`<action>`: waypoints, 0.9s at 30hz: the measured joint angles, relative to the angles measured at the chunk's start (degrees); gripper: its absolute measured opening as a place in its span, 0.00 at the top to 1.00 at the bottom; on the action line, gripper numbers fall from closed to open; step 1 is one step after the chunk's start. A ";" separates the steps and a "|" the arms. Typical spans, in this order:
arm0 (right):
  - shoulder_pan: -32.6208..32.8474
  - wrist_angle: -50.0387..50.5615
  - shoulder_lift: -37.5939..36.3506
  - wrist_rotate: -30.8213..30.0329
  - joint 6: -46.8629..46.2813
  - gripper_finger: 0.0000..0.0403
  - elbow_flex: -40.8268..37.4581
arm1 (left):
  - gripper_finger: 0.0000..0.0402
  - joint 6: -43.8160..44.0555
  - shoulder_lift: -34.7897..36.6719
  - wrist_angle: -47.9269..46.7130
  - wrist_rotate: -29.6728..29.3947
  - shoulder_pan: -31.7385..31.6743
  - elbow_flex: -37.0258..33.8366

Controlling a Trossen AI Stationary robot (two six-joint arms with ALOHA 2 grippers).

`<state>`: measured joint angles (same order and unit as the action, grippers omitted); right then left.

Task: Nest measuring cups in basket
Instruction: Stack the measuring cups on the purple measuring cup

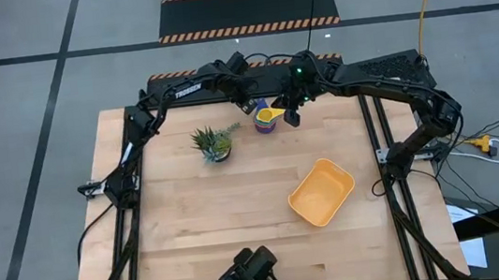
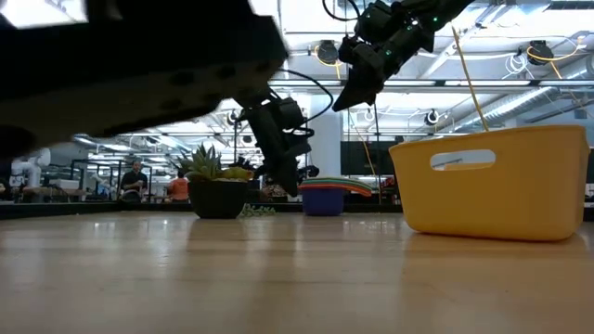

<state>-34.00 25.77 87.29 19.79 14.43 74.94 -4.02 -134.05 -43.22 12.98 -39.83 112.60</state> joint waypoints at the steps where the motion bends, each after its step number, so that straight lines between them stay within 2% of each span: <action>1: 0.08 -0.25 0.00 0.02 0.00 1.00 0.00 | 1.00 0.08 0.01 0.65 0.35 0.00 0.02; 5: 0.35 -0.24 0.00 0.02 0.11 1.00 0.00 | 1.00 0.07 -0.15 1.46 0.56 0.40 0.02; 9: 0.37 -0.25 0.00 0.02 0.20 1.00 0.00 | 1.00 -1.31 -0.73 1.77 4.03 1.13 0.02; 21: 0.37 0.68 0.00 0.04 0.65 1.00 0.00 | 1.00 -5.85 -1.15 4.20 3.02 2.98 0.02; 27: 0.37 2.61 0.00 0.07 1.29 1.00 0.00 | 1.00 -11.93 -1.15 3.87 3.44 2.79 0.02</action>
<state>-33.63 28.37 87.29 19.86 15.72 74.94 -15.96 -135.20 -39.35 16.43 -37.05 112.62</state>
